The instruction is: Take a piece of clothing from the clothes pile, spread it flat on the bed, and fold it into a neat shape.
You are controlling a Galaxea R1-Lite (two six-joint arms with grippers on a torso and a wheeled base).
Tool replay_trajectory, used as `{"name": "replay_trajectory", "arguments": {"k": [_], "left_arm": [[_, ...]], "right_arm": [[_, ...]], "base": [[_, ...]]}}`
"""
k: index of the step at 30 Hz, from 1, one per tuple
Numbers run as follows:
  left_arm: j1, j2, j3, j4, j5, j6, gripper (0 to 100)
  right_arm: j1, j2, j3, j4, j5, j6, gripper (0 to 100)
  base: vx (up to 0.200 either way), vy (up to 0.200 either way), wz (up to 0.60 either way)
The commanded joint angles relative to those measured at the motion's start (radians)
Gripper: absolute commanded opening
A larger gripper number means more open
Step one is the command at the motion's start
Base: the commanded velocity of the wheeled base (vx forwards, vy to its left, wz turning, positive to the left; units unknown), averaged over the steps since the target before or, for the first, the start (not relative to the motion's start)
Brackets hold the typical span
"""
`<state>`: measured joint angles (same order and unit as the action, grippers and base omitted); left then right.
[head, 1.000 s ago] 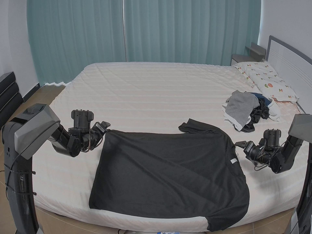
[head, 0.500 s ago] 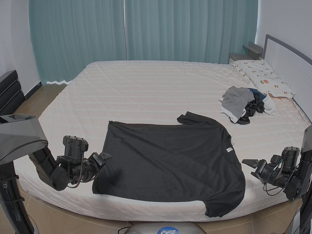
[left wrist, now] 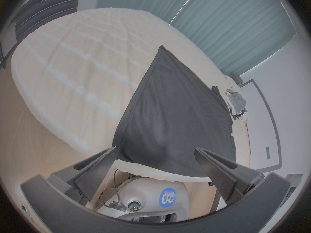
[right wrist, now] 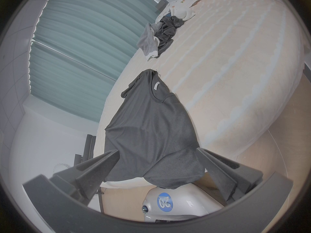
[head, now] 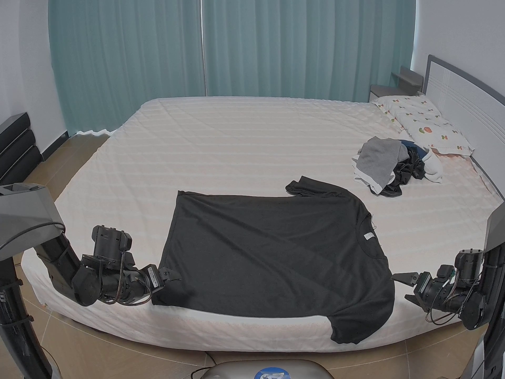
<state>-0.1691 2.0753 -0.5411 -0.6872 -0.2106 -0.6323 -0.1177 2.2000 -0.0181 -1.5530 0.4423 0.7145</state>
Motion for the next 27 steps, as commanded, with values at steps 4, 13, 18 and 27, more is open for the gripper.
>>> {"name": "replay_trajectory", "arguments": {"k": [4, 13, 18, 27], "left_arm": [[0.025, 0.108, -0.054, 0.002, 0.008, 0.048, 100], [0.034, 0.203, -0.062, -0.098, 0.051, 0.088, 100], [0.026, 0.204, -0.062, -0.103, 0.051, 0.088, 100], [-0.003, 0.198, -0.059, -0.103, 0.045, 0.086, 100]], "right_arm": [[-0.004, 0.035, 0.007, -0.01, 0.01, -0.004, 100], [0.019, 0.053, 0.001, -0.01, 0.006, -0.013, 100], [0.019, 0.053, 0.003, -0.01, 0.007, -0.013, 100], [0.019, 0.052, 0.004, -0.01, 0.007, -0.013, 100]], "base": [[0.0, 0.0, 0.0], [0.0, 0.0, 0.0], [0.0, 0.0, 0.0], [0.0, 0.0, 0.0]]}}
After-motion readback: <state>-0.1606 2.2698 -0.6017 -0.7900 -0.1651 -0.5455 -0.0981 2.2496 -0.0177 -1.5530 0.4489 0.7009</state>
